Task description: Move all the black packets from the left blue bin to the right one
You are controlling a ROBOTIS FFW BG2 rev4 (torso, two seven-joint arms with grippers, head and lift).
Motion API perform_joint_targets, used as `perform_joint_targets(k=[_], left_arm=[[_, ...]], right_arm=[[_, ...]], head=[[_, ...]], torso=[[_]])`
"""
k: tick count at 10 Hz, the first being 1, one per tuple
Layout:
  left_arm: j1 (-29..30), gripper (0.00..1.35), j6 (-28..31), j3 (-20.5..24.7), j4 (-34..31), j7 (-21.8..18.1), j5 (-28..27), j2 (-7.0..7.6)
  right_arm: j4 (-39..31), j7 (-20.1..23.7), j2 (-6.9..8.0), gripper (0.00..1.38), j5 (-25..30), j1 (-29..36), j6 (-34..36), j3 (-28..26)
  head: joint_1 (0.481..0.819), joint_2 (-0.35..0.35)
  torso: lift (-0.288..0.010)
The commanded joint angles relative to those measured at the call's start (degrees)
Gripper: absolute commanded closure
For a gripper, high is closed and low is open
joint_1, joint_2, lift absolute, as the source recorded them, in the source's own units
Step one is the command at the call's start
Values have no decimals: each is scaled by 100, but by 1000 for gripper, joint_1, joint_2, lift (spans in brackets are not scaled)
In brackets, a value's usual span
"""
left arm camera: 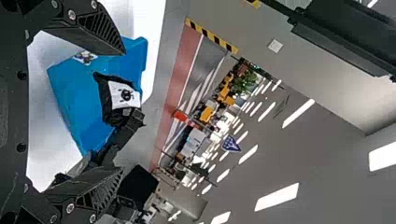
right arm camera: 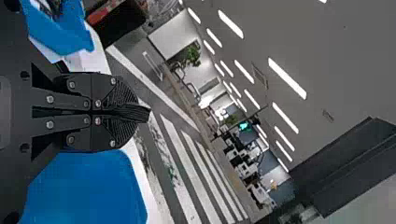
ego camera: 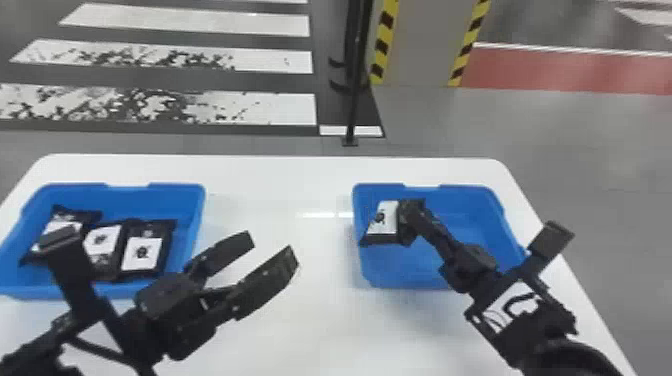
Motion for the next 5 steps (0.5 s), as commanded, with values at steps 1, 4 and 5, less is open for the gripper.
perform_joint_targets(k=[1,4,5], left_arm=[[119,168,-13,125,-51,0,23,-40],[133,168,-112,194,-65,0,46,-40],[161,168,-154,262,-65,0,35,-40]], right_arm=[[836,-49,-67,1271,337,-532,-9,-198],[1061,-330,-93,331,1102,-672,-389,-369],[639,-488,-67,104,1376,-419,-502,-369]], head=[[695,-140],[695,-197],[695,-205]], torso=[[-140],[-140],[-140]])
